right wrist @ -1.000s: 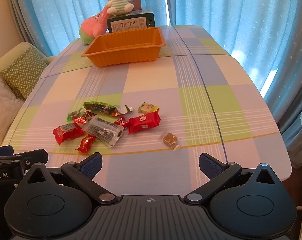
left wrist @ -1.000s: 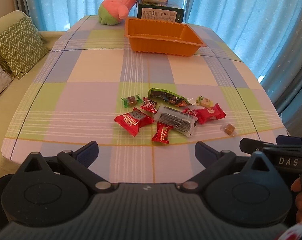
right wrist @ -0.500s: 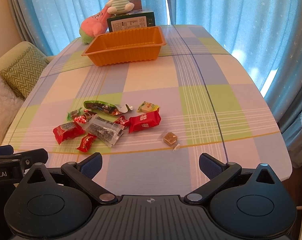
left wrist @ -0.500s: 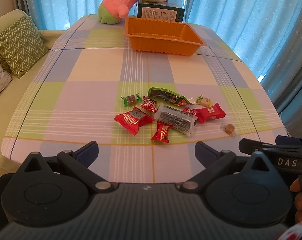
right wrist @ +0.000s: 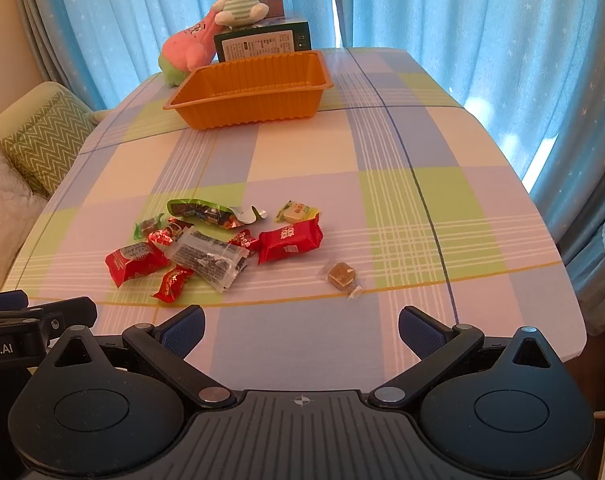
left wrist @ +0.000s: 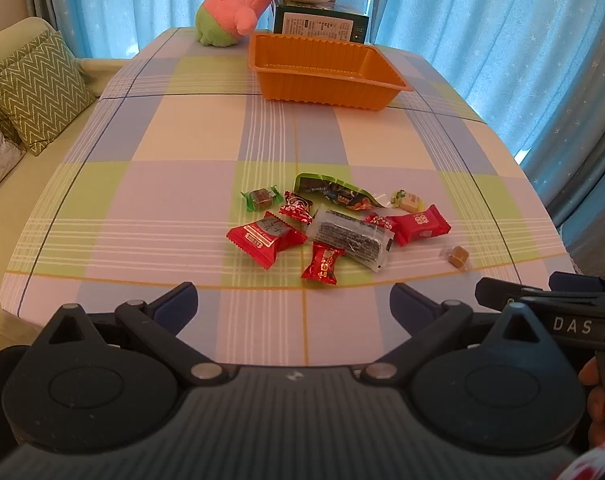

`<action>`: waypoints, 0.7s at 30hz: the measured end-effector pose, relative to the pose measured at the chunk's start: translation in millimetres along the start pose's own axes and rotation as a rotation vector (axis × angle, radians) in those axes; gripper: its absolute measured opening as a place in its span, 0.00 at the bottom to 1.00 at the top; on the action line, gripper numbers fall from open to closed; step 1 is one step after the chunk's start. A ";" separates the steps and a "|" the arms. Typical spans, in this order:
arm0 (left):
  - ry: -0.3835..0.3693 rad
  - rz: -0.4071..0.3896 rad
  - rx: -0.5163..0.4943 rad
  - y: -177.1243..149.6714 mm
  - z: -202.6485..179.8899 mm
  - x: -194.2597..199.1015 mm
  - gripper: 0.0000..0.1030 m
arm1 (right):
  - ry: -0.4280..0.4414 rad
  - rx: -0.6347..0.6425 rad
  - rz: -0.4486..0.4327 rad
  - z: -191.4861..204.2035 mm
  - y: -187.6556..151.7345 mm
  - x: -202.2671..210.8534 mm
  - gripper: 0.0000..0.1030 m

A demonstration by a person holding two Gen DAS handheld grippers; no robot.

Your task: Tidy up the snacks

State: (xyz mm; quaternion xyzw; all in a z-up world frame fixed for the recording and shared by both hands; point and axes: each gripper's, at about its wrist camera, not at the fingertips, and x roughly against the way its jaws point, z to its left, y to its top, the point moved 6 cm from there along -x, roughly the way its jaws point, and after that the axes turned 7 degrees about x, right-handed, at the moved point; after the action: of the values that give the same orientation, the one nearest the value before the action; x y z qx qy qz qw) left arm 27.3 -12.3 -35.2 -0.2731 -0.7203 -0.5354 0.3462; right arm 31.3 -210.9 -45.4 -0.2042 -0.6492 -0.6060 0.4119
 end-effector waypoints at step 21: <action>-0.013 0.040 0.008 -5.8 3.8 -20.9 0.94 | -0.007 -0.022 0.001 -11.1 -5.7 -15.1 0.99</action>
State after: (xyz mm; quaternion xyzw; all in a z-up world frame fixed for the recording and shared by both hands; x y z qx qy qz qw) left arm 34.8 -10.7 -55.8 -0.2897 -0.7189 -0.5238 0.3533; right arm 38.9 -219.0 -61.6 -0.2113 -0.6437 -0.6121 0.4078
